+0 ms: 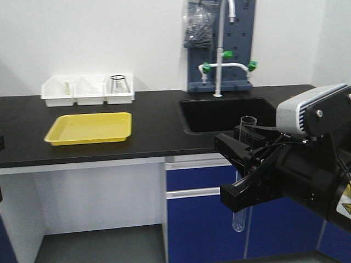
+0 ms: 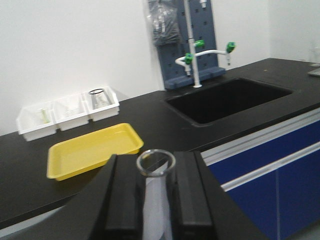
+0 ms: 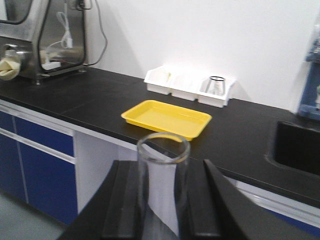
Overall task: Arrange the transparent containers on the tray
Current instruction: 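Hold both tubes while the base drives to the yellow tray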
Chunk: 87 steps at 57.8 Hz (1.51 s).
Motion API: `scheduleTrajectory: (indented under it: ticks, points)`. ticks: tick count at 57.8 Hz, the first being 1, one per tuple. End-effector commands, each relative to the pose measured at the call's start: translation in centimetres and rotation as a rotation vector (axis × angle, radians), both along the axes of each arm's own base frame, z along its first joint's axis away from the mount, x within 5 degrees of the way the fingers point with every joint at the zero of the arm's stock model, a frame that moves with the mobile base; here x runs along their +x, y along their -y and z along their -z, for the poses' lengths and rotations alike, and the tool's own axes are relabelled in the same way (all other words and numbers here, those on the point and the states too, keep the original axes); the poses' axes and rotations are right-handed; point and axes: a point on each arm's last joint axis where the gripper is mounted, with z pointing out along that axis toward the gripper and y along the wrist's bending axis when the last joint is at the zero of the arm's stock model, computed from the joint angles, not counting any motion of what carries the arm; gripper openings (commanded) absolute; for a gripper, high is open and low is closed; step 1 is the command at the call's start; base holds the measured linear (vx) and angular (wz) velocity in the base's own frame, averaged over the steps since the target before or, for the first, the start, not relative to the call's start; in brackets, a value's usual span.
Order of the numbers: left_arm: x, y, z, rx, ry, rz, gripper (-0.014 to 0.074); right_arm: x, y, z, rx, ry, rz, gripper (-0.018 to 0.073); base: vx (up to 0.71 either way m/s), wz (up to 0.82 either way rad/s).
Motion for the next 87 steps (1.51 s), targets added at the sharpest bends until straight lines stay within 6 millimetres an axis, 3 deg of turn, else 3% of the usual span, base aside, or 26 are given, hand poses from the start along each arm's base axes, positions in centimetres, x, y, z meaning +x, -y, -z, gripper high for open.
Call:
scheduleTrajectory:
  ticks: [1, 48, 87]
  points:
    - [-0.39, 0.15, -2.03, -0.038, 0.118, 0.022, 0.0, -0.61, 0.16, -2.36, 0.068, 0.113, -0.022, -0.0011, 0.05, 0.37]
    - [-0.39, 0.15, -2.03, -0.038, 0.118, 0.022, 0.0, -0.61, 0.16, -2.36, 0.068, 0.113, -0.022, -0.0011, 0.2, 0.49]
    - [-0.39, 0.15, -2.03, -0.038, 0.118, 0.022, 0.0, -0.61, 0.16, -2.36, 0.068, 0.113, -0.022, -0.0011, 0.38, -0.11]
